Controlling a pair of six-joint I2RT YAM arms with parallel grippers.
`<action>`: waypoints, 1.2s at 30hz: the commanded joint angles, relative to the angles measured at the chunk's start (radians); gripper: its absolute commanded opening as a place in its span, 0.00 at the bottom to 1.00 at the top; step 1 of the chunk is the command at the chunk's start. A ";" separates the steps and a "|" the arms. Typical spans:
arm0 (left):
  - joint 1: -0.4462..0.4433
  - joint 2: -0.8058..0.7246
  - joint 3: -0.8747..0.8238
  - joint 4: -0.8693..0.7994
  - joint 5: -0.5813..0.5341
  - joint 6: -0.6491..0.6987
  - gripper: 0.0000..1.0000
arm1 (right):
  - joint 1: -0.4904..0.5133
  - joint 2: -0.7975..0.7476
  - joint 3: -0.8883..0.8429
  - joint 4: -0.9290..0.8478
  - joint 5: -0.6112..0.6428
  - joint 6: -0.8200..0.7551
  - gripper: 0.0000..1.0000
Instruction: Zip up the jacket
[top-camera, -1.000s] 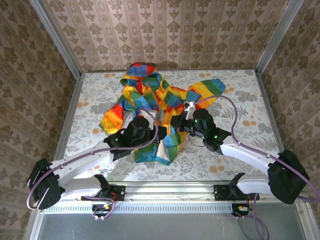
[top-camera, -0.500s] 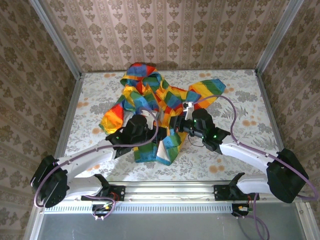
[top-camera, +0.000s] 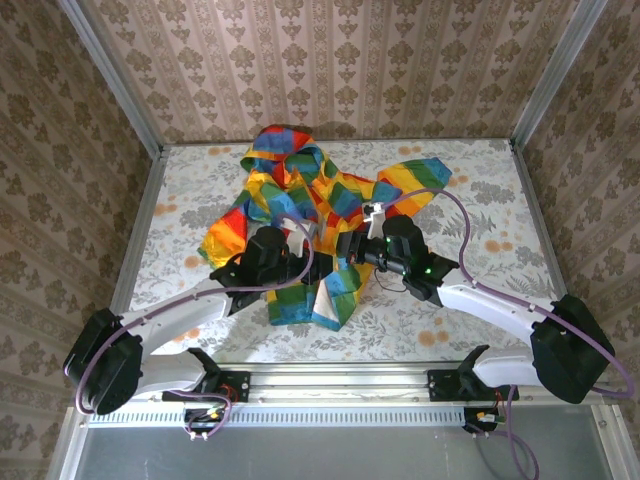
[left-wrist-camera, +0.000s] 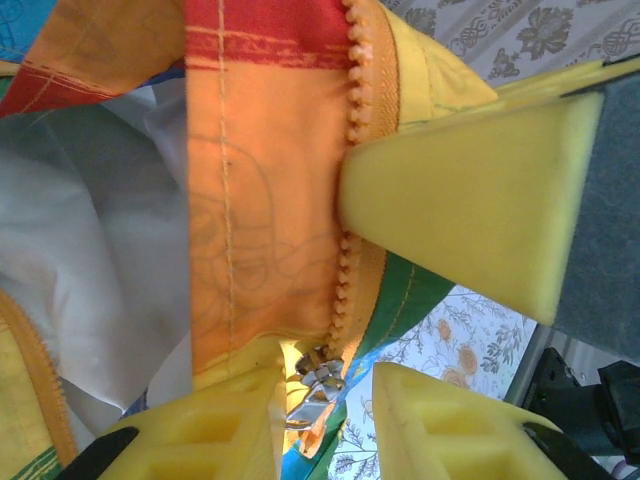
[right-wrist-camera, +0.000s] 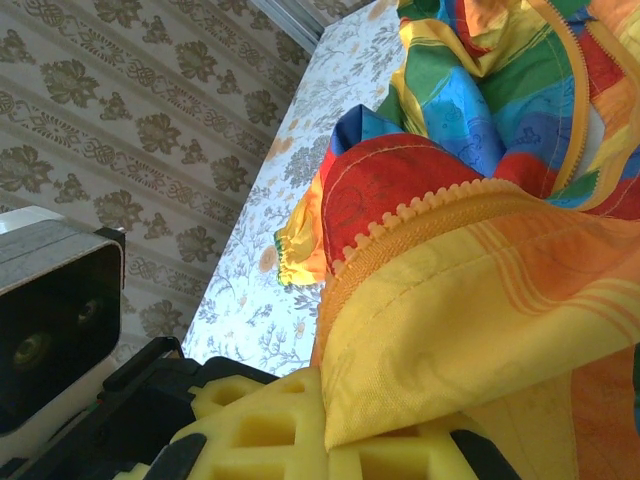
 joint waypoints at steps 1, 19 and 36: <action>0.008 0.008 -0.021 0.039 0.035 0.023 0.30 | 0.005 0.006 0.040 0.031 -0.016 -0.002 0.00; 0.029 -0.021 -0.050 0.036 0.058 0.029 0.00 | 0.002 0.010 0.045 0.013 -0.014 -0.011 0.00; 0.028 -0.039 -0.118 0.042 0.117 -0.007 0.00 | -0.024 -0.015 0.065 -0.029 -0.020 -0.054 0.00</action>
